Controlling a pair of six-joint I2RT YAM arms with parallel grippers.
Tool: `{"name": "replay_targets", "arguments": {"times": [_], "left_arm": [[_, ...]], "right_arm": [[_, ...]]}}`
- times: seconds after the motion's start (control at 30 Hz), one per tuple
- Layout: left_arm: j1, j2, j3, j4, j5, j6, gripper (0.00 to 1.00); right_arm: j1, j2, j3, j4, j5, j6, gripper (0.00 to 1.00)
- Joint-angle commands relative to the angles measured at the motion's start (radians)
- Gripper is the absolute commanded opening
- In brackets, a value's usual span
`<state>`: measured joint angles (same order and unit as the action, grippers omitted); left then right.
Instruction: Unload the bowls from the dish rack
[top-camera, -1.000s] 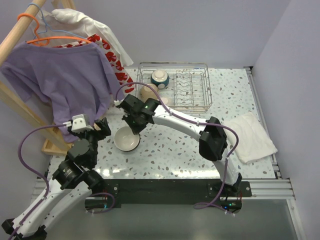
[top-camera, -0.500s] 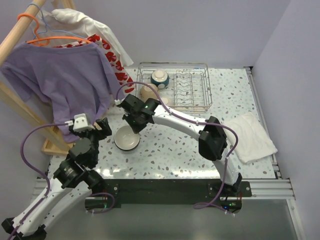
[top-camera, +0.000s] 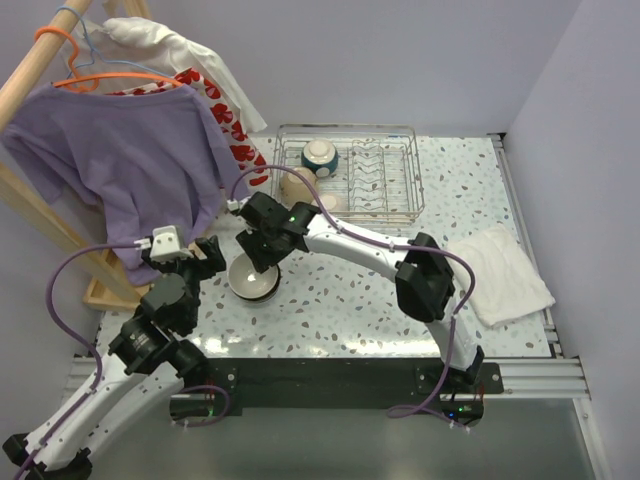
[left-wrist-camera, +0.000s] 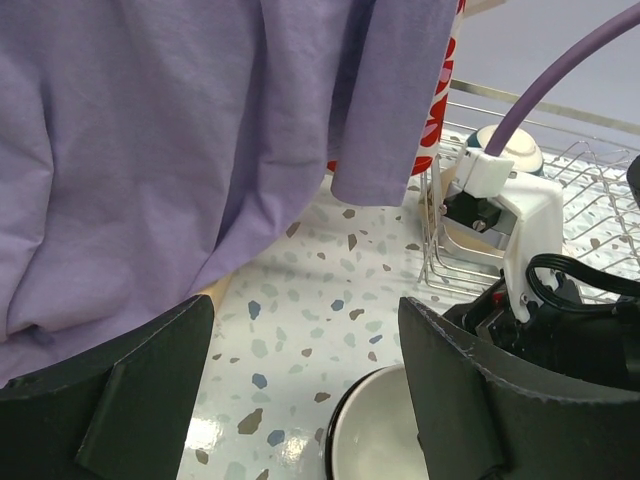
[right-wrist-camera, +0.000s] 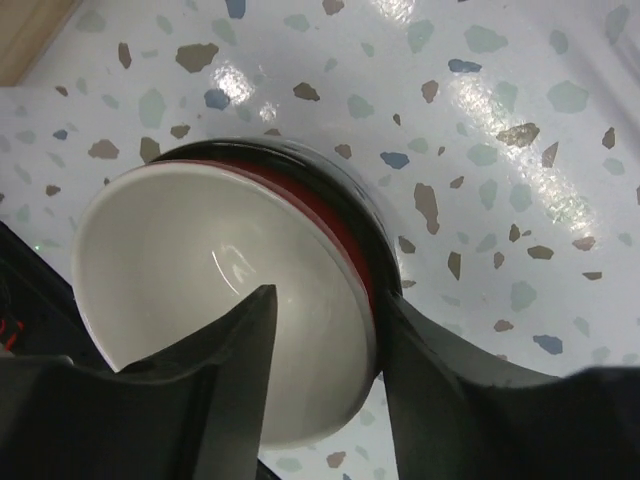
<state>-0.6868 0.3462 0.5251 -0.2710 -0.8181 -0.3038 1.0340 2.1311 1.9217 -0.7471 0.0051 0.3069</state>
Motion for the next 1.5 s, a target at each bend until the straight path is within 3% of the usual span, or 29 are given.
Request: {"name": "replay_targets", "arguments": {"times": [0.0,0.37,0.73,1.07,1.47], "left_arm": [[0.007,0.011,0.0,0.027,0.004,-0.005,0.8],[0.007,0.05,0.0,0.035,0.043,0.005,0.8],[0.007,0.141,0.003,0.075,0.169,0.035,0.8],[0.007,0.468,0.222,0.009,0.33,0.049,0.81],[0.007,0.884,0.539,-0.036,0.442,0.072,0.82]], "right_arm": [[0.001,-0.085,-0.032,0.066,0.024,0.008,0.53],[-0.011,-0.266,-0.162,0.15,0.099,0.029,0.74],[-0.155,-0.516,-0.392,0.233,0.056,0.07,0.91],[-0.373,-0.77,-0.736,0.33,0.015,0.084,0.93],[-0.52,-0.886,-0.875,0.38,0.01,0.044,0.93]]}}
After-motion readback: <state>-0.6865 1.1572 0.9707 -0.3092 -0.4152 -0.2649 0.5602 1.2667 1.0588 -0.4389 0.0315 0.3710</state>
